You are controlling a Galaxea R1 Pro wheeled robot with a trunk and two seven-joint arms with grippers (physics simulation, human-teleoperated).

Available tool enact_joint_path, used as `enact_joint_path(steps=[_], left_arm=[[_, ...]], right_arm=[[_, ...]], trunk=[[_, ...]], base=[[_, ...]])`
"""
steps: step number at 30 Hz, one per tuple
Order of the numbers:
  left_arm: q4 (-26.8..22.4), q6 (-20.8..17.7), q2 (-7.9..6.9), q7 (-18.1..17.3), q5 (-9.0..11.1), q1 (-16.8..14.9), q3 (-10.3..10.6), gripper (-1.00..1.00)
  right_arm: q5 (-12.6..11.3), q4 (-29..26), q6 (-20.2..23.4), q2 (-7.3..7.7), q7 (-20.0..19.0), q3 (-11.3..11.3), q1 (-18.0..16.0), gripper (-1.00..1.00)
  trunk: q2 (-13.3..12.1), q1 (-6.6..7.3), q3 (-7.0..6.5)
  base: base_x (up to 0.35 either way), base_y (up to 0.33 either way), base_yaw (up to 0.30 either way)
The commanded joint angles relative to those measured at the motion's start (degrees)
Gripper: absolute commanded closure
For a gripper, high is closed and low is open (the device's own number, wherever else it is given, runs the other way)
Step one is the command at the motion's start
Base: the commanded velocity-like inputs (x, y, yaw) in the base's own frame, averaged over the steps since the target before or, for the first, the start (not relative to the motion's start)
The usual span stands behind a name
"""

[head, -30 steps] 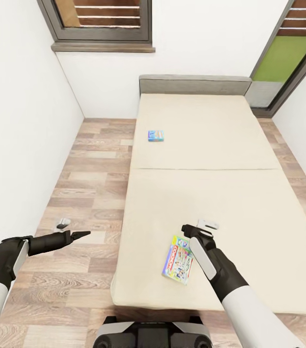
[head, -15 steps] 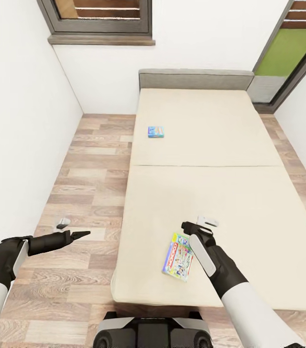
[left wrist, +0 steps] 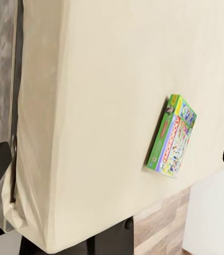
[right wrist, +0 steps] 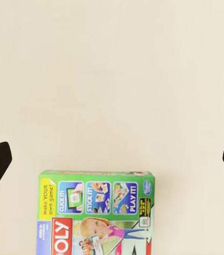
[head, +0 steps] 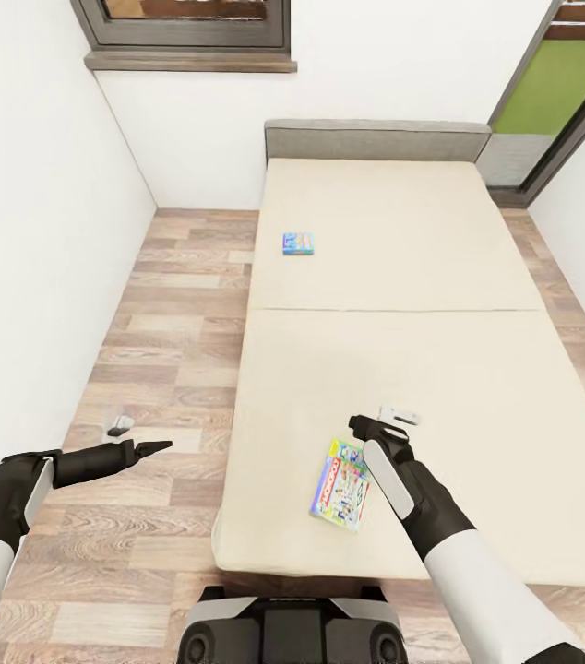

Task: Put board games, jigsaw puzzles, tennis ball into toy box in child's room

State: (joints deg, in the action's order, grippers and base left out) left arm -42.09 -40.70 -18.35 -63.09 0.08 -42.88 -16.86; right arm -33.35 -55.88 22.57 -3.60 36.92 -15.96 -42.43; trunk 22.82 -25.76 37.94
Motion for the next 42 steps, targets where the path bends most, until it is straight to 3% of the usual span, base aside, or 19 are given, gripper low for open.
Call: enact_joint_path(steps=[1,13,42], left_arm=[[-0.01,-0.55,0.00,-0.20,0.01,-0.03,-0.10,-1.00],[-0.01,-0.52,0.05,-0.09,0.00,-0.01,-0.10,-1.00],[-0.01,-0.52,-0.10,-0.11,-0.05,-0.03,-0.10,-1.00]], right_arm=[[-0.36,0.01,-0.09,0.02,0.44,-0.12,-0.23,-1.00],[-0.24,8.55,-3.61,-0.15,0.44,-0.12,-4.45,-1.00],[-0.14,10.95,-4.89,-0.79,0.44,-0.26,-5.00,-1.00]], trunk=[[0.10,-0.03,0.17],[0.10,-0.03,1.30],[0.10,-0.03,4.03]], base=[[0.000,0.000,0.000],[0.000,0.000,0.000],[0.000,0.000,0.000]])
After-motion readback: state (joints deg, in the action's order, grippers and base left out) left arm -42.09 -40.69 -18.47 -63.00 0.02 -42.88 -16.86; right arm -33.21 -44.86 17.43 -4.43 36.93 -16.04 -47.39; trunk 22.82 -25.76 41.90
